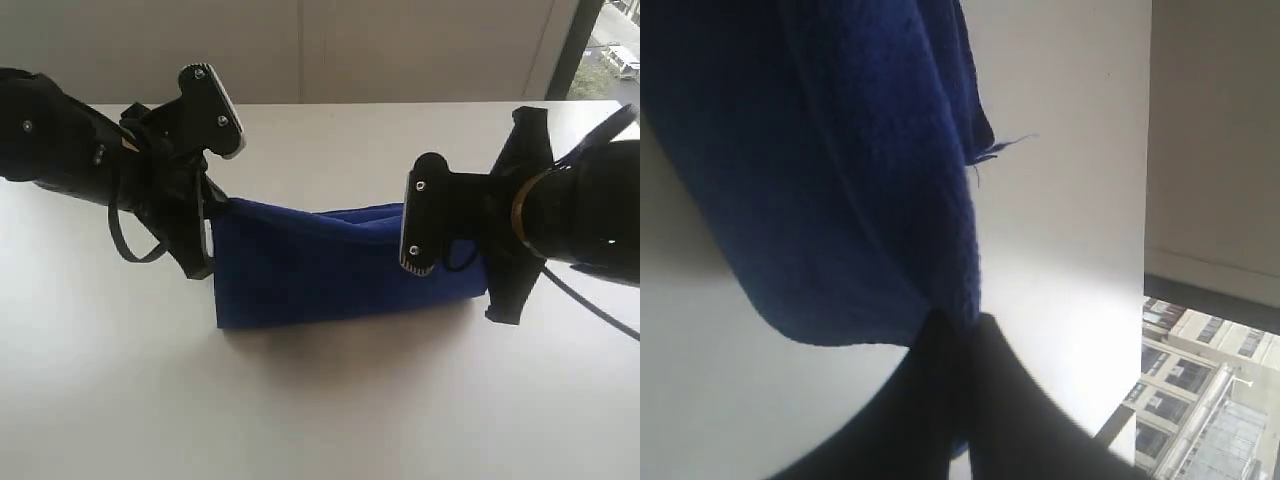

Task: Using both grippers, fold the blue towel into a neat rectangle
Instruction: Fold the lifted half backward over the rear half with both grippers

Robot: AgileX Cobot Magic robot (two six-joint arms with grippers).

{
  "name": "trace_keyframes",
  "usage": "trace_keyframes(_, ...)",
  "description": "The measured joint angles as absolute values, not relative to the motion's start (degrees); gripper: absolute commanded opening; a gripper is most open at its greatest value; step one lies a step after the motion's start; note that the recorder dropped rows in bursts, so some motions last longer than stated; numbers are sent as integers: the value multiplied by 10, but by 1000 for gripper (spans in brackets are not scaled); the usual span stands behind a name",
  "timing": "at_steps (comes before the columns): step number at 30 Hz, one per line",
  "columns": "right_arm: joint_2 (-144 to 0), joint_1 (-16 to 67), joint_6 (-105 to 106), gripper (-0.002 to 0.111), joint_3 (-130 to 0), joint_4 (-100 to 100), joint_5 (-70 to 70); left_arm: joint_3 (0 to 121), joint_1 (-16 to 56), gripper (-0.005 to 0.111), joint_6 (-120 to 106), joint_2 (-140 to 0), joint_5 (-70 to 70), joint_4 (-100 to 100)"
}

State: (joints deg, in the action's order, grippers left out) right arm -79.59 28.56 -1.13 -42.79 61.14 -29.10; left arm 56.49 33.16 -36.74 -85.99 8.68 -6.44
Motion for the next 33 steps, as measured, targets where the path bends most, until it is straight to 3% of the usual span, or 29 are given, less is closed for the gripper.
trace_keyframes(9, -876, 254, -127, 0, -458, 739, -260, 565, 306, 0, -363, -905, 43, -64)
trace_keyframes(33, -1071, 194, -146, 0, -599, 770, -232, 565, 299, 0, -361, -1018, -135, -66)
